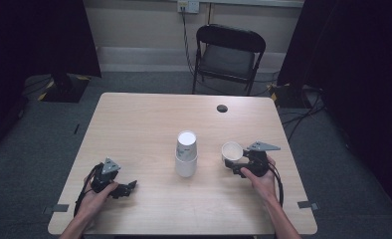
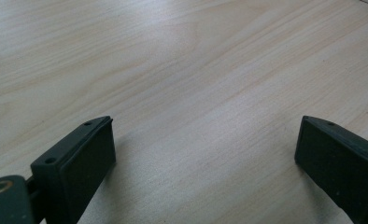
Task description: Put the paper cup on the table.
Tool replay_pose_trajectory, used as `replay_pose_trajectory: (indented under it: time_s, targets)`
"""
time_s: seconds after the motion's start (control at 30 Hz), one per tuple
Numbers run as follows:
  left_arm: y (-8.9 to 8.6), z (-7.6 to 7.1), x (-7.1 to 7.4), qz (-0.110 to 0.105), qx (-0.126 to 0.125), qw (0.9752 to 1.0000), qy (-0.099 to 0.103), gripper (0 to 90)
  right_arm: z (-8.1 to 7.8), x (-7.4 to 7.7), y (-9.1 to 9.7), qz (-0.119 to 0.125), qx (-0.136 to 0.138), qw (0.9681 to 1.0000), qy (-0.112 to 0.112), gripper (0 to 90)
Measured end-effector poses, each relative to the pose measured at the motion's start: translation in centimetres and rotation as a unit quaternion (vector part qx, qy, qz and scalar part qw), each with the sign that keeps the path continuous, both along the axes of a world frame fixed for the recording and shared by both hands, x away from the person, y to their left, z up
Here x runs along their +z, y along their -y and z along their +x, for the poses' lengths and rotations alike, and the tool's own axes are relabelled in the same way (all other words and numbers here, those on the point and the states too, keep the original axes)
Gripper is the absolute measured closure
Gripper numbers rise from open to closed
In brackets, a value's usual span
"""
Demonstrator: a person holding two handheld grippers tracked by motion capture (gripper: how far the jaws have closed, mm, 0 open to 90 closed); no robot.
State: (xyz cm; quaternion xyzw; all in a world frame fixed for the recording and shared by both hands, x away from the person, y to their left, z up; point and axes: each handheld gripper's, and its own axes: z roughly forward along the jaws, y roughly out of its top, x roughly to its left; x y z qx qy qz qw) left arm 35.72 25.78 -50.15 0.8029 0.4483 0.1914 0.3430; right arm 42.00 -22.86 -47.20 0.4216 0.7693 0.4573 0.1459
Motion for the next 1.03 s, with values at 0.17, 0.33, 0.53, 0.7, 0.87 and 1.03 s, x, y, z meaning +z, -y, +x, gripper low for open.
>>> replay_pose_trajectory:
  time_s: [0.17,0.33,0.53,0.7,0.87,1.03]
  targets:
    - [0.0,0.0,0.0,0.0,-0.001,1.0,0.0,4.5,-1.7,0.6,1.3,-0.008,-0.004,1.0,0.001,14.2]
    - [0.0,0.0,0.0,0.0,-0.001,1.0,-0.001,4.5,-3.7,0.5,3.3,-0.012,-0.018,0.9997,-0.006,14.3]
    - [0.0,0.0,0.0,0.0,0.0,1.0,-0.001,4.4,-5.9,-1.0,5.6,-0.051,-0.046,0.997,-0.036,14.8]
    - [0.0,0.0,0.0,-0.002,0.001,1.0,-0.001,4.2,-6.9,-2.1,6.9,-0.084,-0.063,0.9928,-0.058,14.5]
    - [0.0,0.0,0.0,-0.001,0.001,1.0,-0.001,3.7,-7.7,-2.7,6.4,-0.116,-0.08,0.9897,-0.025,14.2]
    - [0.0,0.0,0.0,-0.001,0.001,1.0,-0.001,3.7,-7.8,-2.7,6.4,-0.116,-0.084,0.9894,-0.026,14.2]
